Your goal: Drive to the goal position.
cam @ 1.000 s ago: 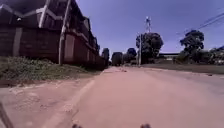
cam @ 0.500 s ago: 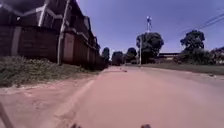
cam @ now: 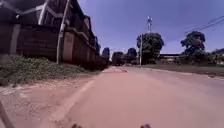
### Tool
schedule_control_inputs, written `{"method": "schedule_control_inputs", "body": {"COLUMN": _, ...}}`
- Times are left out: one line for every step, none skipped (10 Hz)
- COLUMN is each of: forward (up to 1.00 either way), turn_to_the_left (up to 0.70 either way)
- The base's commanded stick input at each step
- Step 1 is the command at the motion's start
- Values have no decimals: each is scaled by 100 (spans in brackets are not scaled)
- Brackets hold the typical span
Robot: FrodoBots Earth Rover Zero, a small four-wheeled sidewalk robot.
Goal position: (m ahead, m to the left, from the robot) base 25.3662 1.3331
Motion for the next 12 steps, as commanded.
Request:
{"method": "schedule_control_inputs", "body": {"forward": 30, "turn_to_the_left": 0}}
{"method": "schedule_control_inputs", "body": {"forward": 30, "turn_to_the_left": 0}}
{"method": "schedule_control_inputs", "body": {"forward": 30, "turn_to_the_left": 0}}
{"method": "schedule_control_inputs", "body": {"forward": 30, "turn_to_the_left": 0}}
{"method": "schedule_control_inputs", "body": {"forward": 30, "turn_to_the_left": 0}}
{"method": "schedule_control_inputs", "body": {"forward": 30, "turn_to_the_left": 0}}
{"method": "schedule_control_inputs", "body": {"forward": 30, "turn_to_the_left": 0}}
{"method": "schedule_control_inputs", "body": {"forward": 30, "turn_to_the_left": 0}}
{"method": "schedule_control_inputs", "body": {"forward": 30, "turn_to_the_left": 0}}
{"method": "schedule_control_inputs", "body": {"forward": 30, "turn_to_the_left": 0}}
{"method": "schedule_control_inputs", "body": {"forward": 30, "turn_to_the_left": 0}}
{"method": "schedule_control_inputs", "body": {"forward": 30, "turn_to_the_left": 0}}
